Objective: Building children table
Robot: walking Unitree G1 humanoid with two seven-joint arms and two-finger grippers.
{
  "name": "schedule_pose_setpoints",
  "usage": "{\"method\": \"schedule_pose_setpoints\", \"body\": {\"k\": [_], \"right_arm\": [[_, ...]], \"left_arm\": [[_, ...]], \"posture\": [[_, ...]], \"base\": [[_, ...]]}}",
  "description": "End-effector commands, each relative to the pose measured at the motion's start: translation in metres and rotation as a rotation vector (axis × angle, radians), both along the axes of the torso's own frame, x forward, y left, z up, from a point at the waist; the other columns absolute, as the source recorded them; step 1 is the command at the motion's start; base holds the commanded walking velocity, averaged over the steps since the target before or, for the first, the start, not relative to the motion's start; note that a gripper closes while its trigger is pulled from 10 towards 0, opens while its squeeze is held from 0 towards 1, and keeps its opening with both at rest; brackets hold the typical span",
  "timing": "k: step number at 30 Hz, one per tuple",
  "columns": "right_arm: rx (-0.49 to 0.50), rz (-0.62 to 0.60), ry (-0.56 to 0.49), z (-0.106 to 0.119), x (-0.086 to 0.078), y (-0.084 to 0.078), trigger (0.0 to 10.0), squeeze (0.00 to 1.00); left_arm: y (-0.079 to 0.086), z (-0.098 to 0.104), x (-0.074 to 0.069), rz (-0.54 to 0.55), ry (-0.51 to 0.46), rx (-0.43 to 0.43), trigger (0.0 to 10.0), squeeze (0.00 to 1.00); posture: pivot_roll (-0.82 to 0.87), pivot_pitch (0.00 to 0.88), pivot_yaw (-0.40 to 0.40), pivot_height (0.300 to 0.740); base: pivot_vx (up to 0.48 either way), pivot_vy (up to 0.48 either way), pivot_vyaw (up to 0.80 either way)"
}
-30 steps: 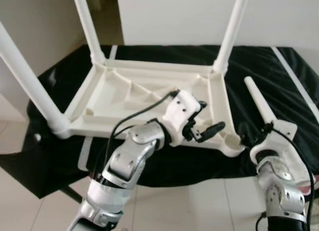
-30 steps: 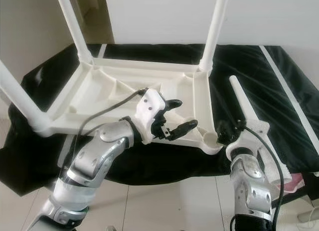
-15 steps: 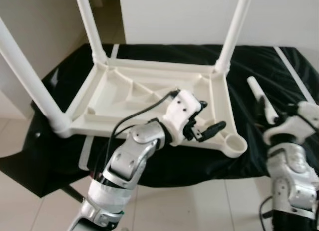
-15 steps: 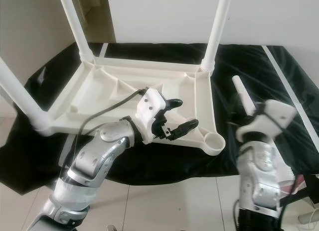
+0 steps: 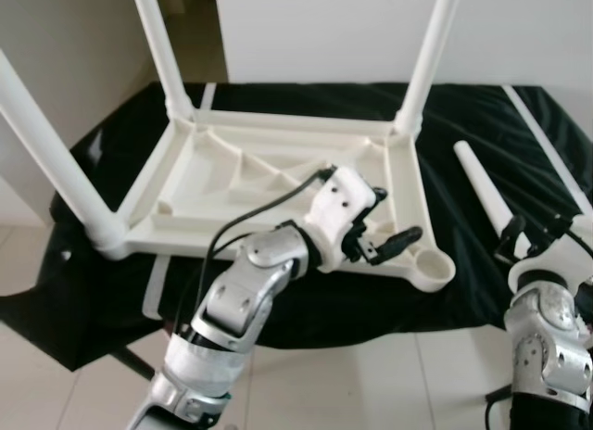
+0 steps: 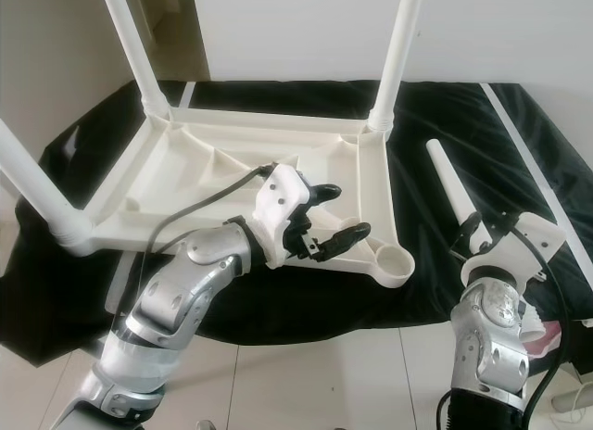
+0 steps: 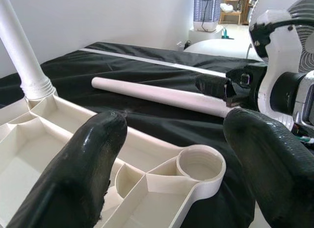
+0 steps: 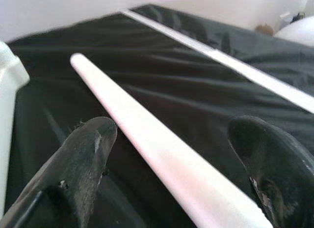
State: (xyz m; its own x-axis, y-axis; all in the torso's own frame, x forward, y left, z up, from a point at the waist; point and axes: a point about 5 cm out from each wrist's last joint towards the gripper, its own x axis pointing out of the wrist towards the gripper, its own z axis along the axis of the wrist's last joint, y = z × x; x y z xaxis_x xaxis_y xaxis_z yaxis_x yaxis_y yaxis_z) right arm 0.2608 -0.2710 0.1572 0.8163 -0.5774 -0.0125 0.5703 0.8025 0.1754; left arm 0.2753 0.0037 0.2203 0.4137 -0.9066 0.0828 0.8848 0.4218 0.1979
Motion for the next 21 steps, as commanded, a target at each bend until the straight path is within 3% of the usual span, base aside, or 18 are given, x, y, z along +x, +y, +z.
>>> {"method": "schedule_pose_setpoints", "body": {"k": [1,12,21], "right_arm": [[0.039,-0.019,0.074,-0.014,-0.001,-0.004,10.0,0.0],[0.056,-0.027,0.159,-0.028,-0.003,-0.006,10.0,0.0],[0.068,0.113,0.294,-0.046,0.001,0.013,10.0,0.0]], "left_arm": [[0.0,0.003,-0.002,0.01,-0.003,-0.01,10.0,0.0],[-0.001,0.002,-0.002,0.009,-0.003,-0.011,10.0,0.0],[-0.001,0.002,-0.002,0.005,-0.006,-0.008,10.0,0.0]], "posture": [[-0.07,0.073,0.003,0.74],[-0.07,0.067,0.004,0.74],[-0.07,0.06,0.003,0.74]], "base": [[0.0,0.0,0.0],[0.0,0.0,0.0],[0.0,0.0,0.0]]}}
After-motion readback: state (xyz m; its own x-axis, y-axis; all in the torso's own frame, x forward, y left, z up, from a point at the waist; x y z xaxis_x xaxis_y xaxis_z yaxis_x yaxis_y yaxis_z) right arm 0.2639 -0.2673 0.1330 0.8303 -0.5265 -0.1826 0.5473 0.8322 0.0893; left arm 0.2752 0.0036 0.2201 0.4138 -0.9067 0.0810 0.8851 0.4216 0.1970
